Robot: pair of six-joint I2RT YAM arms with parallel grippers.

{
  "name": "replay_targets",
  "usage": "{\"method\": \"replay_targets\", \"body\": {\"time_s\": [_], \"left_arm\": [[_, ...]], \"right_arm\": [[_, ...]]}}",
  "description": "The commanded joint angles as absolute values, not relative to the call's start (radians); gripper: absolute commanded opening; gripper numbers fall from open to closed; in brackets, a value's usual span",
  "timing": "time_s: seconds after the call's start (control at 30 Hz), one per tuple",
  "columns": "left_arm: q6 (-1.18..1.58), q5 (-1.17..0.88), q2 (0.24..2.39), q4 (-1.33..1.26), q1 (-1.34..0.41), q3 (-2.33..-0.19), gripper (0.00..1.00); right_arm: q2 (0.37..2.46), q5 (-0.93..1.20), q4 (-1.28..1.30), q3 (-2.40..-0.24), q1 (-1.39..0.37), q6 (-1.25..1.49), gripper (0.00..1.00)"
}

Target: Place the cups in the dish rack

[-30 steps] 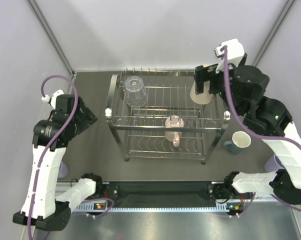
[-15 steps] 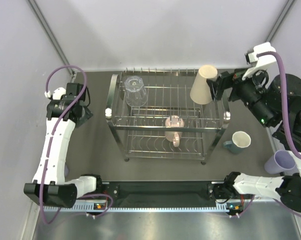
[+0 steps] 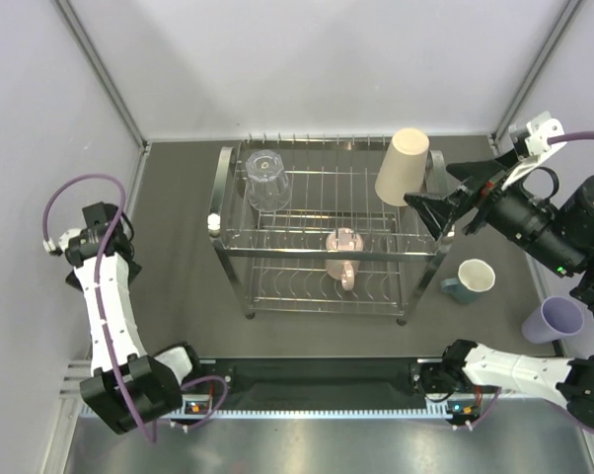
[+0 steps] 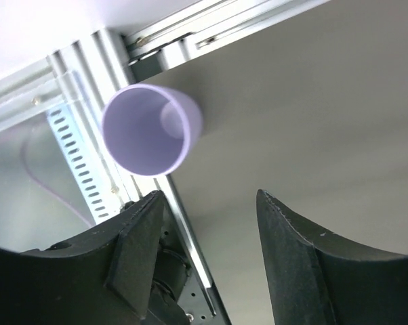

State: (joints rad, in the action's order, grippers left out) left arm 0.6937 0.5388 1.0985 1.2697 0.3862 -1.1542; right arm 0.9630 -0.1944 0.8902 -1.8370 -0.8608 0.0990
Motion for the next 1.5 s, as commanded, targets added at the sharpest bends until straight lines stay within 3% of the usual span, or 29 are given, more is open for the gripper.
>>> {"method": "replay_targets", "body": {"time_s": [0.0, 0.33, 0.47, 1.3, 1.4, 1.47], "left_arm": [[0.653, 0.519, 1.063, 1.169, 0.454, -1.094, 0.62], [0.617, 0.469, 1.112, 1.109, 0.586, -1.063, 0.63], [0.588, 0.446, 1.140, 1.040, 0.633, -1.051, 0.53], [0.719, 0.492, 1.236, 0.963, 0.676, -0.904, 0.51], [0.729, 0.502, 1.244, 0.962, 0.676, -0.896, 0.47], [0.738, 0.512, 1.232, 0.966, 0.676, -0.893, 0.37]], "right_arm": [[0.954, -0.158, 0.910, -1.850, -0.900, 0.123, 1.00], [0.969, -0.178, 0.922, -1.875, -0.954, 0.103, 1.00], [0.969, -0.183, 0.919, -1.867, -0.959, 0.095, 1.00], [1.009, -0.284, 0.913, -1.882, -1.023, 0.048, 1.00], [1.025, -0.304, 0.916, -1.904, -1.025, 0.055, 1.00], [1.052, -0.317, 0.928, -1.942, -1.025, 0.067, 1.00]]}}
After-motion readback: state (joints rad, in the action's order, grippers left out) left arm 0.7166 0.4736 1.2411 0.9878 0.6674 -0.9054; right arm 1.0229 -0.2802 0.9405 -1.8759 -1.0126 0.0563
